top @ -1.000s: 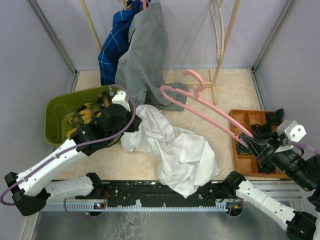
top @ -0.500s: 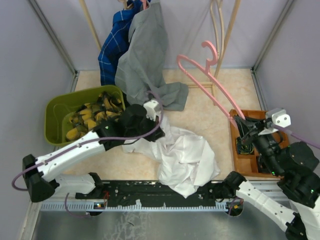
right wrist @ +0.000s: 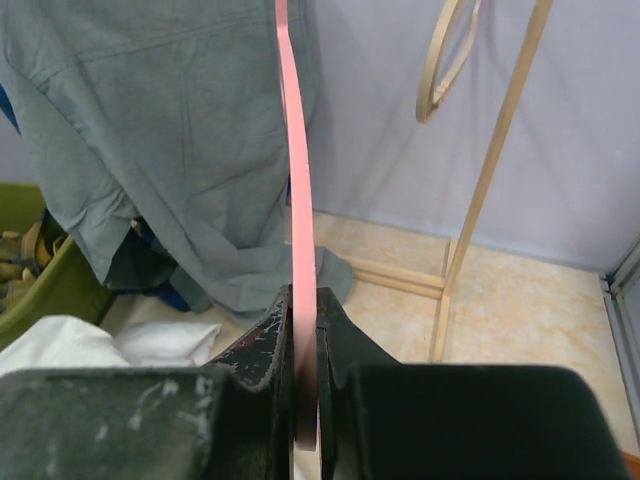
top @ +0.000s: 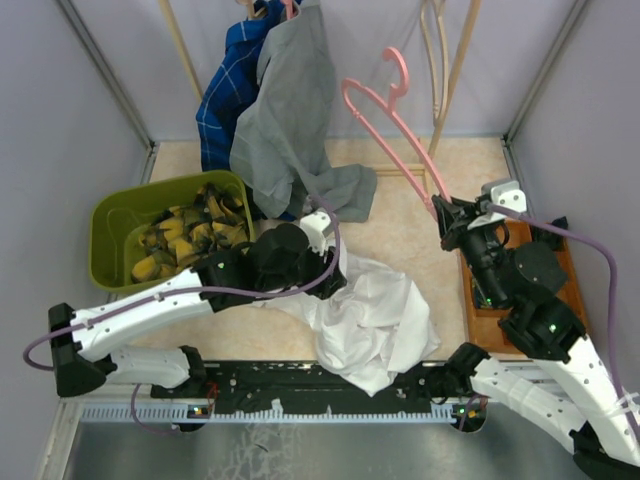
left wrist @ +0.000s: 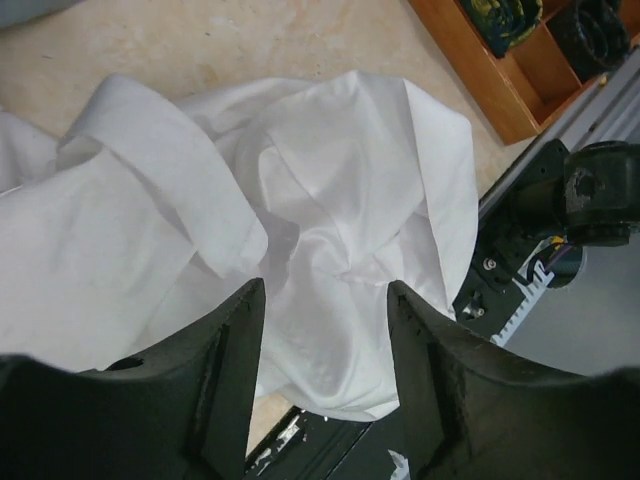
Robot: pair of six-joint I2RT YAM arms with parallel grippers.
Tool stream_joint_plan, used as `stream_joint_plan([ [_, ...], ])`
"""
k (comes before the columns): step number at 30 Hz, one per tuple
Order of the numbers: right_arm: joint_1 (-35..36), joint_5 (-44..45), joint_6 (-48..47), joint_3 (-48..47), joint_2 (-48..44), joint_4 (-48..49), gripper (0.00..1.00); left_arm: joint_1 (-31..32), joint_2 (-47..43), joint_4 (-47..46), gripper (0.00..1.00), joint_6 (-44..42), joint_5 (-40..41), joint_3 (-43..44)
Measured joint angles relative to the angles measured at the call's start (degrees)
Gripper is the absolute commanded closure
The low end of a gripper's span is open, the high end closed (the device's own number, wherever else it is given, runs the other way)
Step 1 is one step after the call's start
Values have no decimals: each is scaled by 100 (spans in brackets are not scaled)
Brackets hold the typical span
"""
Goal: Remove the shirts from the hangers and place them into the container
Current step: Place the hanger at the clothesline.
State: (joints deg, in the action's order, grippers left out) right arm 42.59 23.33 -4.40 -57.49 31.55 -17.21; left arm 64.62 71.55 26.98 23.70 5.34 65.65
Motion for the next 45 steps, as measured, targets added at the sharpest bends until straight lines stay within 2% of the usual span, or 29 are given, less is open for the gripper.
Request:
stream_joint_plan([
  [2,2,39,22,17,140,262,100,0,-214,37,26,22,264,-28],
  [5,0,195,76,17,343,726,100,0,-542,59,15,133,713,-105],
  [10,0,780,94,-4,734,1346,100,0,-1180,4,5,459,1320,-490],
  [21,-39,1377,-155,-896,2164,1696,100,0,-1464,-7,1,855,1738,-741],
  [28,-573,1093,-2,-2181,3051,1412,100,0,-1460,42,1,951,1847,-741],
  [40,-841,826,249,-3390,3891,800,100,-2,-1462,142,1,1019,1873,-741],
  [45,-953,772,328,-3545,4100,514,100,0,-1462,153,1,1040,1871,-741],
])
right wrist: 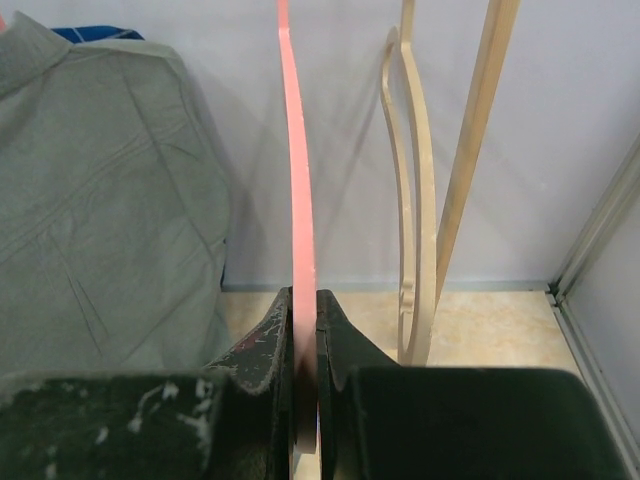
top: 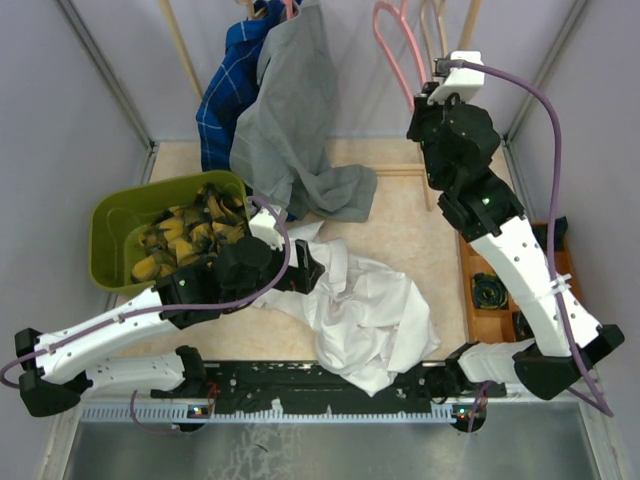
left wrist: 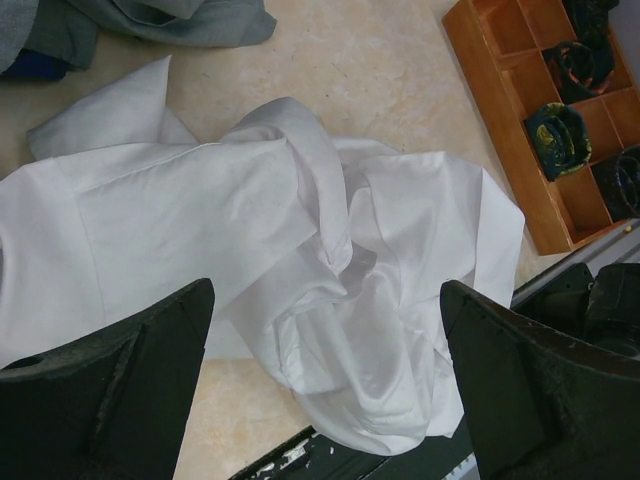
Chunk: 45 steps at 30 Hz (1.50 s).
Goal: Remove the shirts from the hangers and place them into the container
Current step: Place the hanger at the clothesline.
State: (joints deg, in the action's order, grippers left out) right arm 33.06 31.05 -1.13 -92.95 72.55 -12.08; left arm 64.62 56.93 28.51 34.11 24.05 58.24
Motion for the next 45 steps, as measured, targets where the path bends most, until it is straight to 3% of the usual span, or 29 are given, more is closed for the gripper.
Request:
stream_joint_plan([
  [15,-369,-328,146,-621,321,-516,100,-2,168,28,1,-116,72,168],
  [20,-560,-505,286,-837,531,-811,96,-11,168,46,1,-116,72,168],
  [26,-588,-636,380,-835,566,-1032,80,-39,186,48,1,-116,66,168],
  [29,-588,-719,387,-831,522,-1034,54,-50,238,57,1,-116,50,168],
  [35,-588,-1139,339,-555,52,-1064,30,-72,293,76,1,-116,28,168],
  [39,-595,-1725,289,-2,-654,-1021,23,-90,295,76,1,-118,2,168],
  [45,-595,-2529,345,1436,-2063,-597,22,-136,367,63,1,-179,-61,175],
])
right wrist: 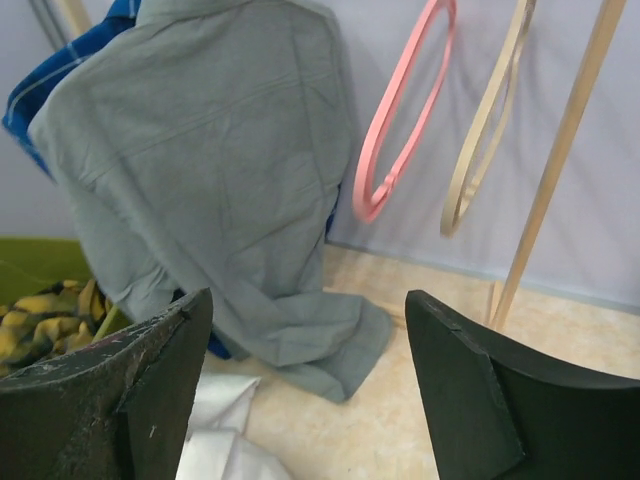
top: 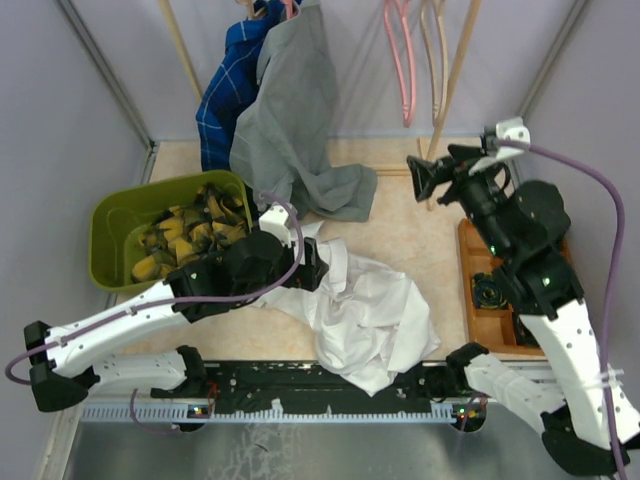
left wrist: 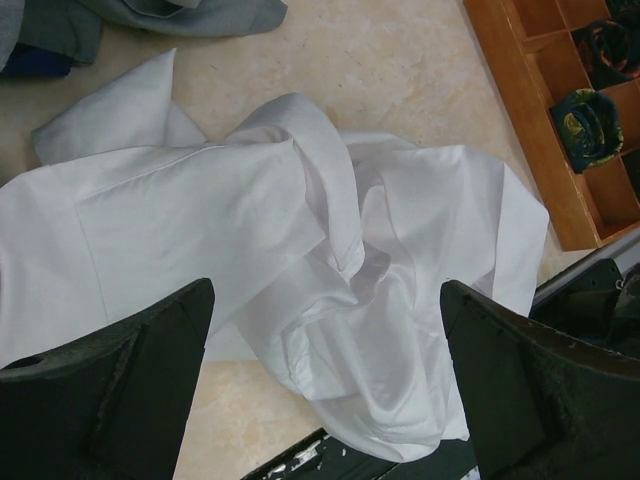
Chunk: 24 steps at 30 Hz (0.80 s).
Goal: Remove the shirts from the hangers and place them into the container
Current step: Place the hanger at the clothesline, then pick up the shirt from the center of the board.
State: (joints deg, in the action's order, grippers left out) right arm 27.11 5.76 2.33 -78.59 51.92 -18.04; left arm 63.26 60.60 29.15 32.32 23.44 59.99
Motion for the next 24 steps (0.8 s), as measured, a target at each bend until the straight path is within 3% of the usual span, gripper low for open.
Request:
stream_joint_plan([
  [6,-2,-175,522,1690,-1416,221,22,-50,216,-39,1,-197,-142,125],
  [11,-4,66,1443,2892,-2286,-70,22,-240,979,-9,1,-555,-439,776],
  [16,-2,319,2406,3681,-2597,-586,22,-299,2046,155,1,-734,-769,1296],
  [24,-4,387,2977,3851,-2483,-675,18,-299,4688,1655,0,-627,-804,2205],
])
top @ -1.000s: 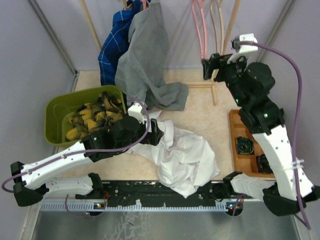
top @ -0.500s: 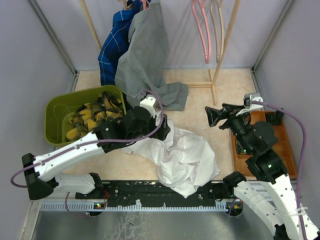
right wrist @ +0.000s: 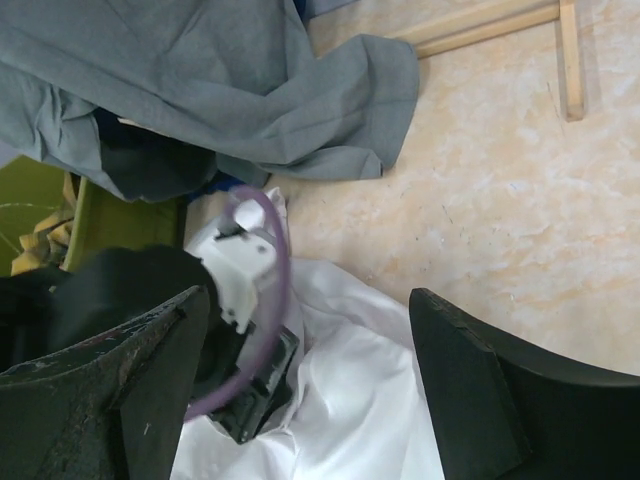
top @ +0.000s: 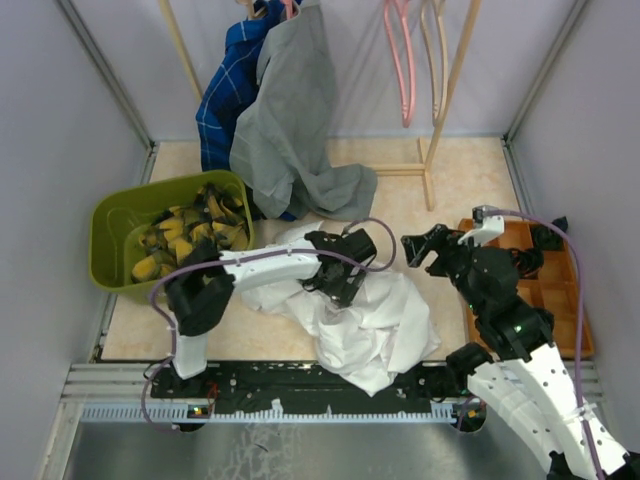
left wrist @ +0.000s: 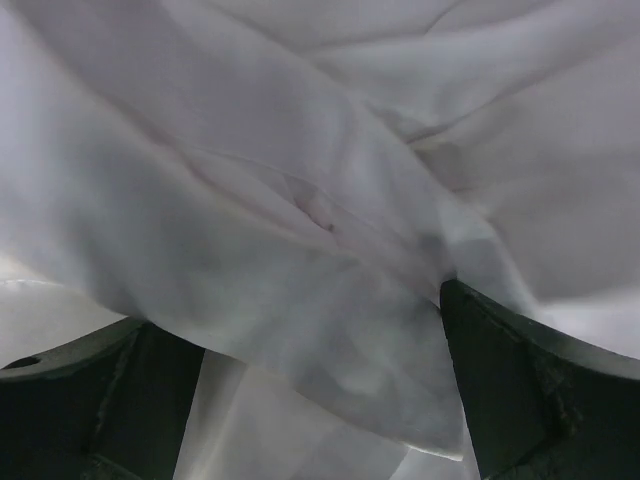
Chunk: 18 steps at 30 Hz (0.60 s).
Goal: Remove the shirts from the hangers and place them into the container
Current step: Pick up the shirt from the center of the board.
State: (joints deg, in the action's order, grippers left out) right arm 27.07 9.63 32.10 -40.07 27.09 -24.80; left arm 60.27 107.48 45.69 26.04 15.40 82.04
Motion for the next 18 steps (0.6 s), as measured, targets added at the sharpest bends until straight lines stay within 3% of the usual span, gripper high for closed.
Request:
stream_joint_plan([
  [4,0,-4,15,-9,291,-13,17,9,409,225,5,37,-232,-363],
  [6,0,-31,15,-9,433,-13,16,11,214,131,17,28,-485,-621],
  [9,0,-85,44,15,584,-11,14,22,63,-72,50,7,-957,-1001],
  [11,0,-144,94,70,737,-9,14,28,-74,-251,91,-15,-1156,-1202],
  [12,0,-186,118,87,824,-22,14,28,-120,-291,99,-39,-1228,-1274],
  [18,0,-507,313,195,1617,-201,19,39,-667,-422,100,-33,-1228,-1663],
])
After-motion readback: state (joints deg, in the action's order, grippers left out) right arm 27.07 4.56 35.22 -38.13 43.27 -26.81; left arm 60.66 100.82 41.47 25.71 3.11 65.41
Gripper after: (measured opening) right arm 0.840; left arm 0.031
